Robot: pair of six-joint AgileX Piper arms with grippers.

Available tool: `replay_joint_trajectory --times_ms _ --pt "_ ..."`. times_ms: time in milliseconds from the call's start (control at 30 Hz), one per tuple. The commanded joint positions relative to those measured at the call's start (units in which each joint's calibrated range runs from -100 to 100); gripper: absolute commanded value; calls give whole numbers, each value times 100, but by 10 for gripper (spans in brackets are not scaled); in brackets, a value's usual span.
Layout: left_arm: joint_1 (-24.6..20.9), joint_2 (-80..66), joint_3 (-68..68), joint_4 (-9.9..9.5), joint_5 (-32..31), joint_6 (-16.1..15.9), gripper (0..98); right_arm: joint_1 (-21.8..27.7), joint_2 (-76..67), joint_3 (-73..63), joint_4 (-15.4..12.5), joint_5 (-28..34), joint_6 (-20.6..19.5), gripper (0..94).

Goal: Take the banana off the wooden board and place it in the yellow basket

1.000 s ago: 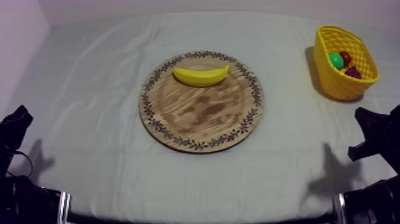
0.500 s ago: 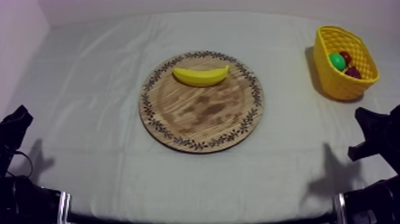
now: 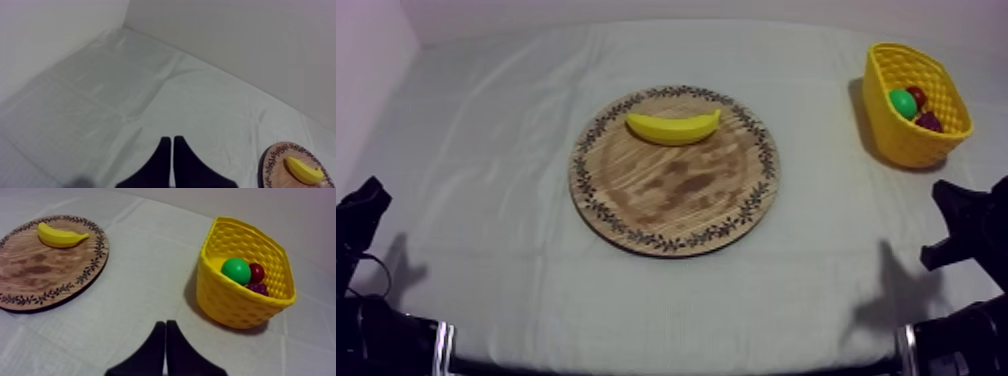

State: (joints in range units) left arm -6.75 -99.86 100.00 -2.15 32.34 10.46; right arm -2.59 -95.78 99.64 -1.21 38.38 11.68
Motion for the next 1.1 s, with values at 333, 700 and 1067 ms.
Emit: replay_joint_trajectory --times_ms 333,700,1067 --pt "-2 4 0 3 0 2 1 72 2 -460 -533 -379 -29 40" --pt "-2 4 0 3 0 0 1 210 2478 -3366 -989 364 135 7" --pt "-2 4 0 3 0 2 1 -247 5636 -5649 -1490 1347 799 7"
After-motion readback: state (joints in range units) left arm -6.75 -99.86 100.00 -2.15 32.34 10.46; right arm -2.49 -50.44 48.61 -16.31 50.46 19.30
